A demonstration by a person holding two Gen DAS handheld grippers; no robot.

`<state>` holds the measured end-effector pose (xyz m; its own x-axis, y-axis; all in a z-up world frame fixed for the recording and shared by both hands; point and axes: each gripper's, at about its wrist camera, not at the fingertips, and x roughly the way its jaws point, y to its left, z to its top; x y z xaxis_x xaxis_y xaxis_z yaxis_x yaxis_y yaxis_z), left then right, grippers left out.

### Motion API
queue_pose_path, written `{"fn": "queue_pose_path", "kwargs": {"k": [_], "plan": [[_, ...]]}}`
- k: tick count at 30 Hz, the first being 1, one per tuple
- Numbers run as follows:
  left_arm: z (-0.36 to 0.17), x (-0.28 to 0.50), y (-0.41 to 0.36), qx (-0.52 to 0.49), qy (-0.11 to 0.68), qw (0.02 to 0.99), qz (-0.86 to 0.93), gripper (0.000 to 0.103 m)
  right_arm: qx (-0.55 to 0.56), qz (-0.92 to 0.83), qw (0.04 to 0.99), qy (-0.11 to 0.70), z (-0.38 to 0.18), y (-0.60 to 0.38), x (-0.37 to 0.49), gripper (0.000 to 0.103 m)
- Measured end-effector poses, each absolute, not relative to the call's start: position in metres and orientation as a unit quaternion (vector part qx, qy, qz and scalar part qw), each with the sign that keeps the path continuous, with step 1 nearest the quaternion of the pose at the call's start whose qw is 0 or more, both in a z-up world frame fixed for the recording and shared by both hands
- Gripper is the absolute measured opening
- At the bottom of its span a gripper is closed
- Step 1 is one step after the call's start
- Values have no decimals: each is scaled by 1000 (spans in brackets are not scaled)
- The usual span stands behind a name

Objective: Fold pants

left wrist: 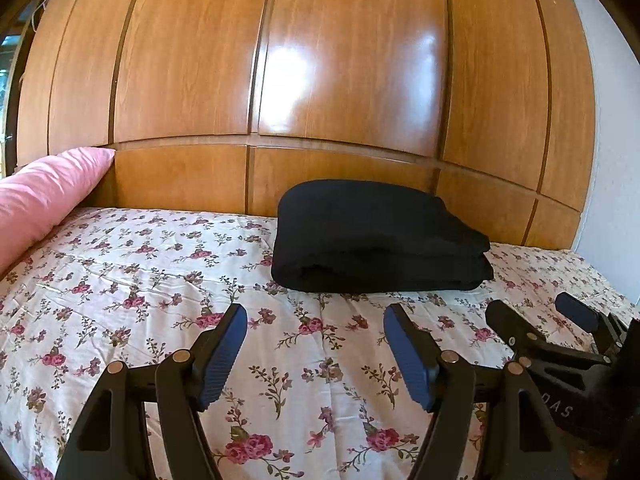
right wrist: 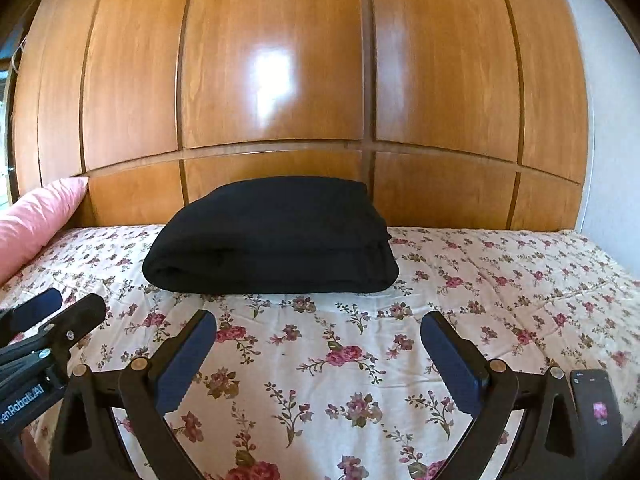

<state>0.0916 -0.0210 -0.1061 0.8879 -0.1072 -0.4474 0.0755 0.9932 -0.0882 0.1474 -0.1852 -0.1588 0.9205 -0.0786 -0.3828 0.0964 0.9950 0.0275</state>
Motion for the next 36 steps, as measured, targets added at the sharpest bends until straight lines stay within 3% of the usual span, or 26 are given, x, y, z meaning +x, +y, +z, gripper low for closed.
{"fn": "queue_pose_path", "kwargs": {"k": [36], "plan": [[-116,99,-22,-11,260,965,-35,72,26,-47,980,190,-160,-188,146,102]]}}
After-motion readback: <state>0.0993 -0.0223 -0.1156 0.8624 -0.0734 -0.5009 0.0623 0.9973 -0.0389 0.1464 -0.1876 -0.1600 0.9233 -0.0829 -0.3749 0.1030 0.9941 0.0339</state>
